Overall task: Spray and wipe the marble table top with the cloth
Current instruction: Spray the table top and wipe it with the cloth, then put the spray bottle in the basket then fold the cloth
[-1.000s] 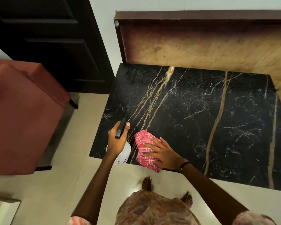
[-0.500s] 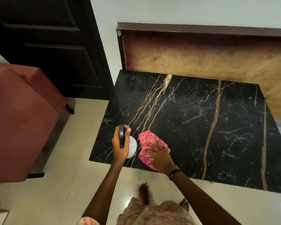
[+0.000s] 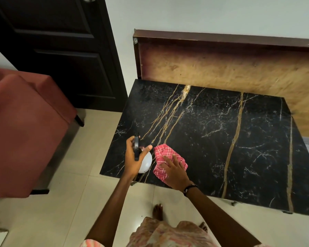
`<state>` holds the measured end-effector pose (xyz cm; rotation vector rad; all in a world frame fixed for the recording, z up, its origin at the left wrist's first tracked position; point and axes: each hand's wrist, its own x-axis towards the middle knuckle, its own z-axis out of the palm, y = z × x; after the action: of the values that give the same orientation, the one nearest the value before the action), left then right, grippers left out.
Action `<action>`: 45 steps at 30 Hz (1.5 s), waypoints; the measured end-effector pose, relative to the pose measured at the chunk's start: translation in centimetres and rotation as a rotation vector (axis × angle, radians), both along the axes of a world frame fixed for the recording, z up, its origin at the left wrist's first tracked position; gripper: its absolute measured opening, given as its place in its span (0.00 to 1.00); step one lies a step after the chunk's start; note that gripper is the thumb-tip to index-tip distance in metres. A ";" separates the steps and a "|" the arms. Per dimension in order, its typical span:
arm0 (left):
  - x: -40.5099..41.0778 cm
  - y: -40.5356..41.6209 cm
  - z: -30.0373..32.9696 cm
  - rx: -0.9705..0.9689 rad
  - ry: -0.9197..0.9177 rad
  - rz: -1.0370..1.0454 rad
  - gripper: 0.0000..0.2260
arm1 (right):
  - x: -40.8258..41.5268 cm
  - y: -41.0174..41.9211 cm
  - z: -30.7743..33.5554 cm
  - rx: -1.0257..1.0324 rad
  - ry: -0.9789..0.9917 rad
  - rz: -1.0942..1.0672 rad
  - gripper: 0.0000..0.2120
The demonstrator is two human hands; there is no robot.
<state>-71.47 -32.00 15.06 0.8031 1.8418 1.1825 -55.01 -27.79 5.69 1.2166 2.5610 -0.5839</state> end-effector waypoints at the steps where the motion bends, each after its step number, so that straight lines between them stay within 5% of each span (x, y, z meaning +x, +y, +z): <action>1: -0.3 -0.3 -0.1 -0.031 0.002 -0.014 0.32 | 0.0 0.4 0.5 -0.014 -0.003 0.011 0.31; 9: -0.8 -2.9 -1.3 -0.133 0.013 0.088 0.28 | -4.8 -0.2 4.3 -0.297 0.550 -0.257 0.36; 14: -0.5 -1.8 -1.0 -0.178 0.013 0.084 0.28 | -7.2 0.0 3.7 -0.452 0.541 -0.384 0.41; 19: 0.5 -1.6 -0.9 -0.172 -0.032 0.091 0.22 | -7.3 -0.3 3.1 -0.526 0.631 -0.390 0.26; 26: 2.1 -1.5 0.1 -0.144 -0.023 0.149 0.22 | -5.7 0.3 4.3 -0.485 0.627 -0.379 0.32; 45: 26.9 5.2 6.1 0.125 0.043 -0.168 0.16 | 21.2 4.0 12.6 -0.251 0.947 -0.532 0.29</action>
<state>-44.58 -26.83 21.19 1.0400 1.7104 1.1881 -33.84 -23.80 18.31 1.8370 2.6177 -1.9226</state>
